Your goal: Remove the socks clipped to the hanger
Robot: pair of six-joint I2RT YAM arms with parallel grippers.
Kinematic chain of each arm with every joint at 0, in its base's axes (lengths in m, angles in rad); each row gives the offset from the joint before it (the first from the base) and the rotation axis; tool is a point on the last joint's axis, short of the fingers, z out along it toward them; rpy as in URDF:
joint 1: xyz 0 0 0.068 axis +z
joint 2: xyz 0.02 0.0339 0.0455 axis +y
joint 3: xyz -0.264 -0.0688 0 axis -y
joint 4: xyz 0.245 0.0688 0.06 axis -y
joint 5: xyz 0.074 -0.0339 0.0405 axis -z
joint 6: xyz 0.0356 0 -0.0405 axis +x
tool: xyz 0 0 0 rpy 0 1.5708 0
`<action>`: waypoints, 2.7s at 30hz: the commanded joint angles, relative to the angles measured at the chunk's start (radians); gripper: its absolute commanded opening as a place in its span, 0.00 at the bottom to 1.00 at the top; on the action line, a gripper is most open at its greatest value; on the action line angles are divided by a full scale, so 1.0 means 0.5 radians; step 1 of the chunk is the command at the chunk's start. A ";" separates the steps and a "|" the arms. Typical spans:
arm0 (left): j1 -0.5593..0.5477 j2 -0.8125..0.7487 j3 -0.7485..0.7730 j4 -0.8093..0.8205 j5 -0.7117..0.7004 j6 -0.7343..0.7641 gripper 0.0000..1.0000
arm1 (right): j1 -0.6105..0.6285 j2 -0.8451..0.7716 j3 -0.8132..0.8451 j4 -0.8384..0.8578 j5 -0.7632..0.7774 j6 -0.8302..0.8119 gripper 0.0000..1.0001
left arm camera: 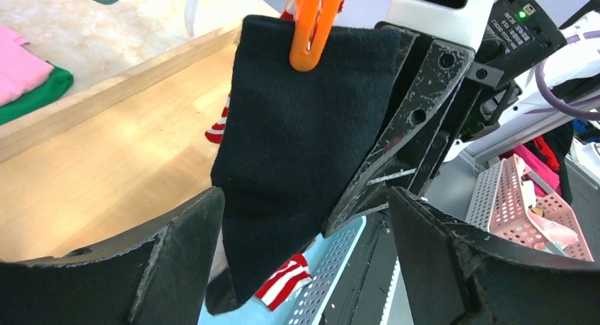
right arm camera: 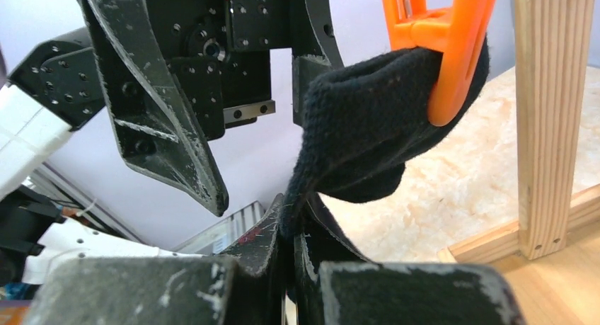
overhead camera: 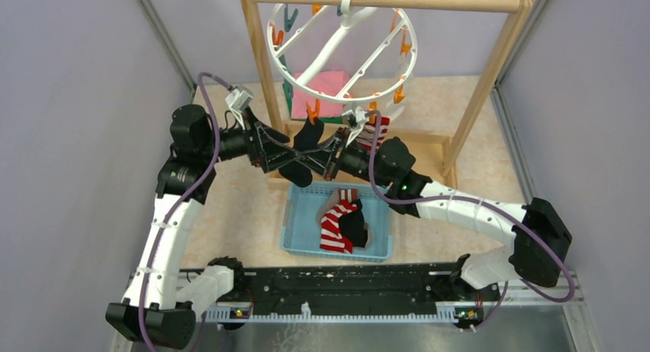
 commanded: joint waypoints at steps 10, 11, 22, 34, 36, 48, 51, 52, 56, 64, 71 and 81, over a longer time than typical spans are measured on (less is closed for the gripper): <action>0.000 -0.106 -0.042 -0.415 0.214 0.429 0.94 | -0.087 -0.165 -0.149 0.269 -0.113 0.261 0.00; 0.000 -0.119 -0.063 -0.427 0.224 0.452 0.91 | -0.085 -0.155 -0.145 0.272 -0.128 0.268 0.00; 0.000 -0.159 -0.187 -0.336 0.048 0.495 0.10 | -0.087 -0.137 -0.139 0.246 -0.161 0.320 0.07; 0.000 -0.228 -0.222 -0.230 -0.057 0.406 0.00 | -0.102 -0.310 0.138 -0.440 0.633 -0.376 0.90; 0.000 -0.222 -0.226 -0.211 -0.051 0.379 0.00 | -0.101 -0.262 0.186 -0.384 0.680 -0.437 0.88; 0.000 -0.234 -0.248 -0.156 -0.026 0.309 0.00 | -0.102 -0.064 0.270 0.118 0.778 -0.570 0.70; -0.002 -0.249 -0.269 -0.150 -0.039 0.302 0.00 | -0.102 -0.058 0.226 0.251 0.826 -0.570 0.66; -0.001 -0.255 -0.279 -0.138 -0.039 0.296 0.00 | -0.100 -0.055 0.213 0.301 0.826 -0.571 0.65; -0.002 -0.263 -0.299 -0.116 -0.030 0.279 0.00 | -0.066 -0.049 0.174 0.406 0.912 -0.581 0.64; -0.003 -0.270 -0.336 -0.101 -0.001 0.259 0.00 | 0.000 -0.027 0.099 0.606 1.108 -0.648 0.63; -0.003 -0.268 -0.360 -0.065 0.001 0.219 0.00 | 0.005 0.000 0.095 0.726 1.139 -0.623 0.50; -0.003 -0.264 -0.435 -0.136 -0.211 0.326 0.00 | 0.004 -0.026 0.094 0.618 1.031 -0.543 0.00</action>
